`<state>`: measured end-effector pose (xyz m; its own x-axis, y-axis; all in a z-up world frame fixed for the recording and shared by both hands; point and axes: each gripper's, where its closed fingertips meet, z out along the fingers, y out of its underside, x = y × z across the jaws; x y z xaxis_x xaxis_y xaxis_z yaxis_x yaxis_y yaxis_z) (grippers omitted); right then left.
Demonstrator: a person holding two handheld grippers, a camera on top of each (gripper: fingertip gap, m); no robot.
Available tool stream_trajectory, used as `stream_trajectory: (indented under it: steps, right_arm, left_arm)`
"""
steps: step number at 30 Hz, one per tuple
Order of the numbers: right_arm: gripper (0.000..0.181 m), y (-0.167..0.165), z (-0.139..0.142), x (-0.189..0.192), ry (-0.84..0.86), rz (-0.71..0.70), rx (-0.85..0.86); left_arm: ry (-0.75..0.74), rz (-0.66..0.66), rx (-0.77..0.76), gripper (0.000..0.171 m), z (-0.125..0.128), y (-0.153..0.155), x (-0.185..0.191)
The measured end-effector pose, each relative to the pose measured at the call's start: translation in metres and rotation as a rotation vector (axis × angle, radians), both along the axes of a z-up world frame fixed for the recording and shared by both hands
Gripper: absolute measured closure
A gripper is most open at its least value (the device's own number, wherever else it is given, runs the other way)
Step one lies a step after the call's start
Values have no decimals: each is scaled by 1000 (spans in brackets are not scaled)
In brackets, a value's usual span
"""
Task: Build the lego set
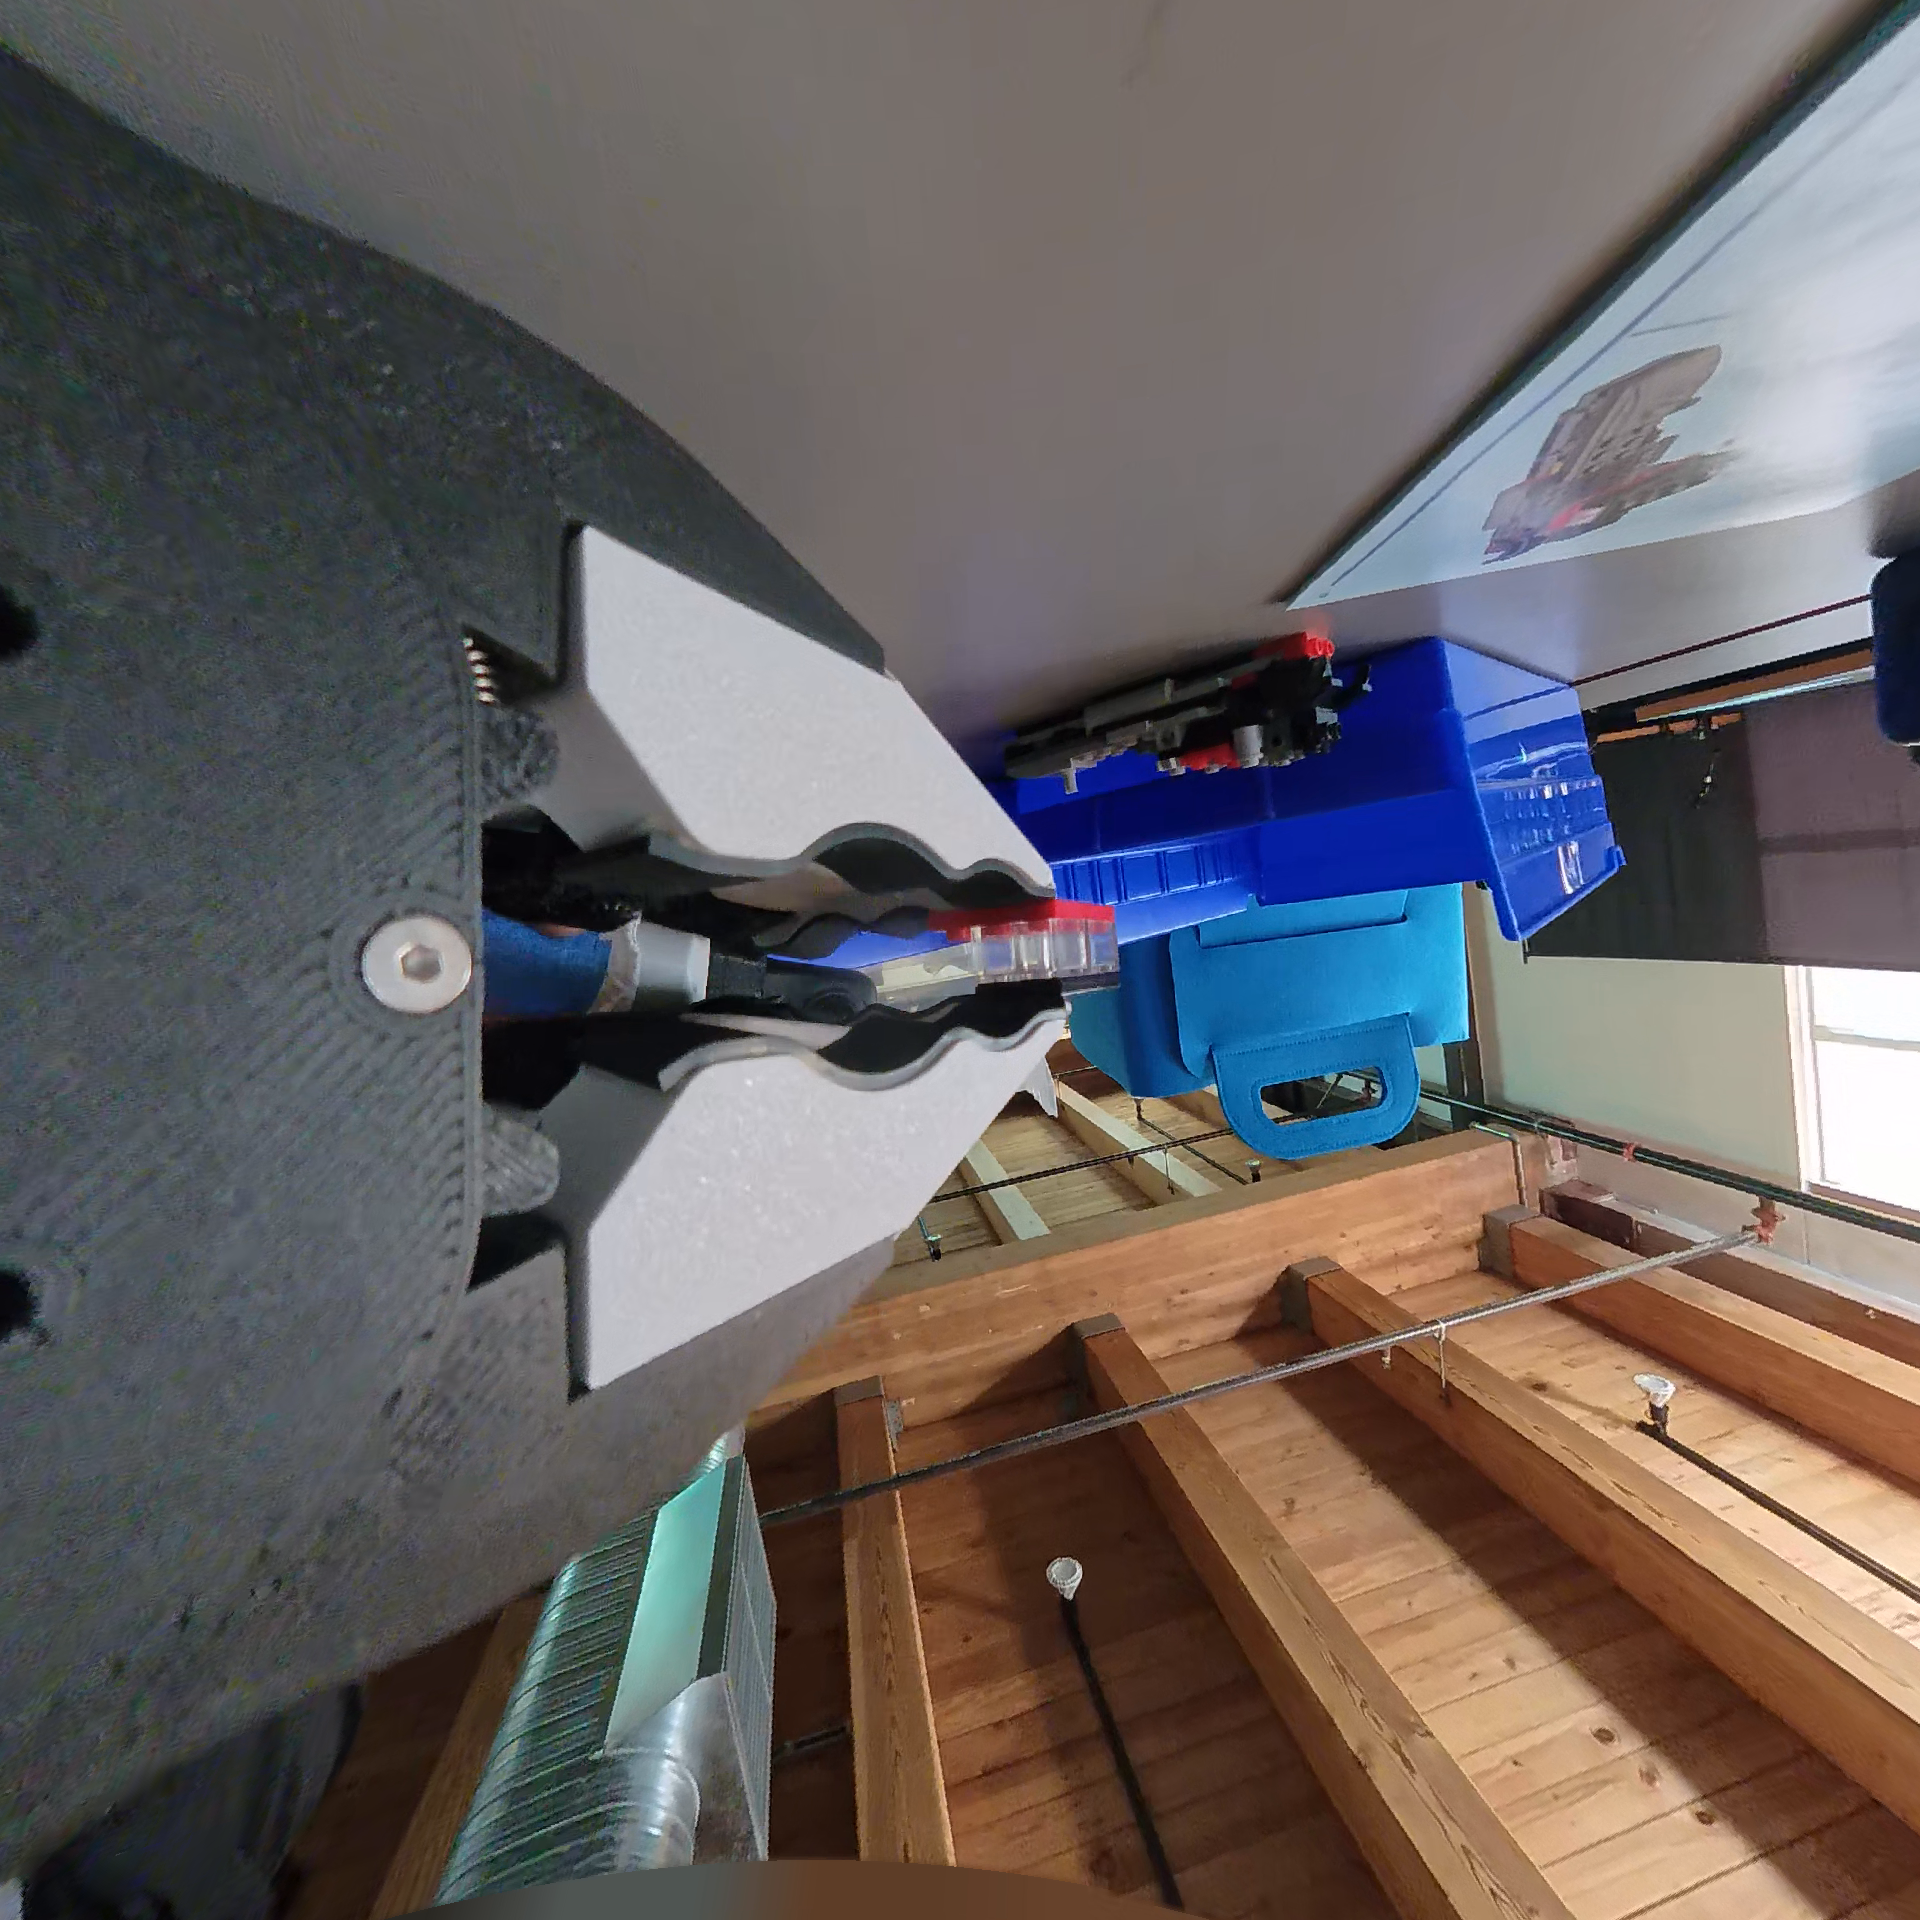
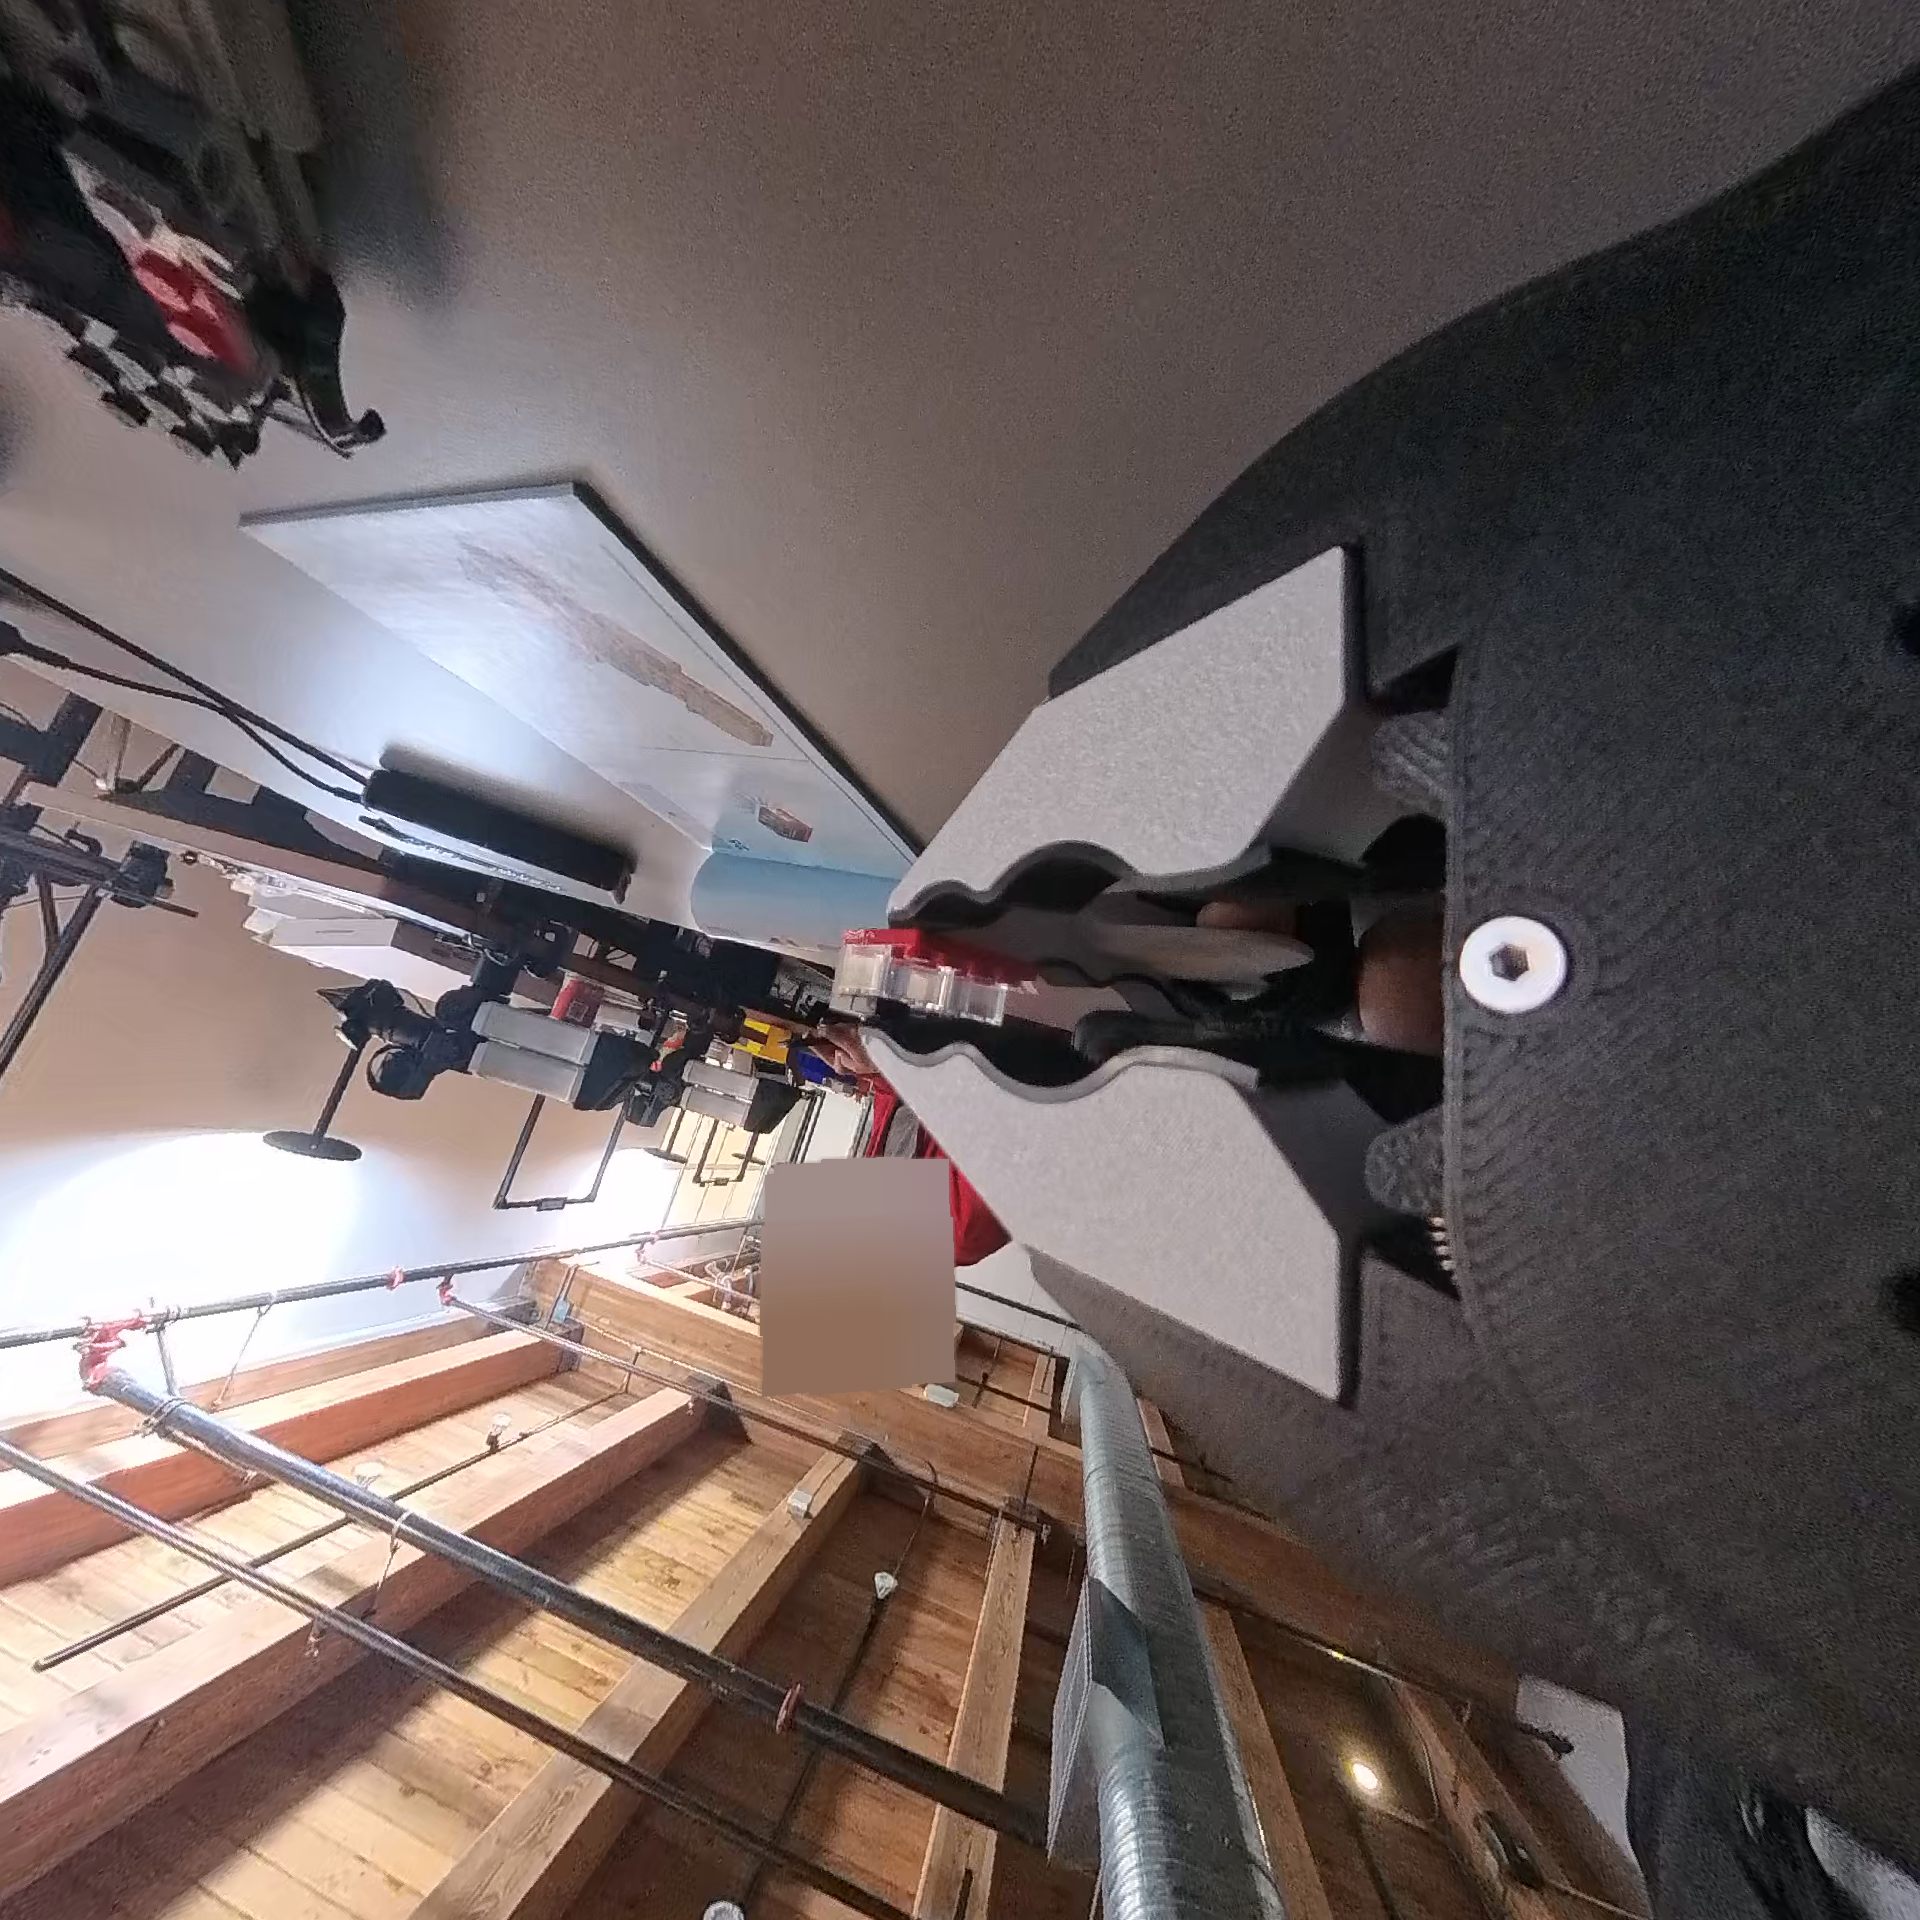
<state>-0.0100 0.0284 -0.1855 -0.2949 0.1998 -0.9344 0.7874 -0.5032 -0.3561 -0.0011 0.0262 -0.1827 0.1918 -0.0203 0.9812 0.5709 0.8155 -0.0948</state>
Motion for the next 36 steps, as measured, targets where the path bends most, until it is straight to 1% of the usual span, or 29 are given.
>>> stream_trajectory:
  steps: [9,14,22,25,32,36]
  right_arm:
    - [163,1,-2,1,11,11,49]
    - [161,1,1,0,17,29,38]
    - [163,2,1,2,24,19,23]
    - [163,2,1,2,29,11,42]
    - [163,4,1,4,-14,16,42]
    - [162,5,2,4,-15,18,52]
  left_arm:
    - [1,-13,-31,153,-1,2,1]
    - [23,-29,-53,153,1,6,3]
    - [21,-41,-43,154,1,7,4]
    - [21,-46,-45,154,1,8,4]
    - [34,-54,-91,153,2,10,5]
    - [38,-58,-92,153,2,11,5]
